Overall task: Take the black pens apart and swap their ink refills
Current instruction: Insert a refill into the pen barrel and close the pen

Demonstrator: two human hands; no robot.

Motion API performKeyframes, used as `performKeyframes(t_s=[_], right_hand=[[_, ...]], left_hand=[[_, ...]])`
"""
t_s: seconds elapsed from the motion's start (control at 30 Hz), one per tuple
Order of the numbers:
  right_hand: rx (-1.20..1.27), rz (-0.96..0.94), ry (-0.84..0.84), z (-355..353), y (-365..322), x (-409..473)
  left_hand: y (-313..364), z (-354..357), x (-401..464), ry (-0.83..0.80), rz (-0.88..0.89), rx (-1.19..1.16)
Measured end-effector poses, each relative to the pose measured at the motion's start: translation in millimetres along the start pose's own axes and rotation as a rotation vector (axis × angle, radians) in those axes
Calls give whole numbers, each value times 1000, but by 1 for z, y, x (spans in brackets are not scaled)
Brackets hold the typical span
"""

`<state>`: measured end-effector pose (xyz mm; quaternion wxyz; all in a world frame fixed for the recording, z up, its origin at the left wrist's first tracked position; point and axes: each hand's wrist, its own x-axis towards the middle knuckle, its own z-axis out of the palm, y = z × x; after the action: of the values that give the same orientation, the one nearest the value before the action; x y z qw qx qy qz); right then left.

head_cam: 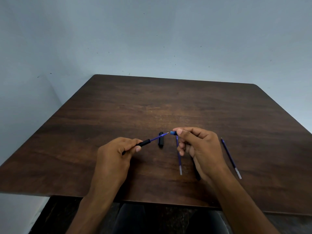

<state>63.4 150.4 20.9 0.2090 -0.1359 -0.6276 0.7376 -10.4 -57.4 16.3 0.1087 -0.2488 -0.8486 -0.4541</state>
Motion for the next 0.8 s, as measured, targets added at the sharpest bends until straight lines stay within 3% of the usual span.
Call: performKeyframes(t_s=[0.8], right_hand=[[-162,37,-135,0,-1,3]], left_hand=[[10,3,1,-66,-10,4]])
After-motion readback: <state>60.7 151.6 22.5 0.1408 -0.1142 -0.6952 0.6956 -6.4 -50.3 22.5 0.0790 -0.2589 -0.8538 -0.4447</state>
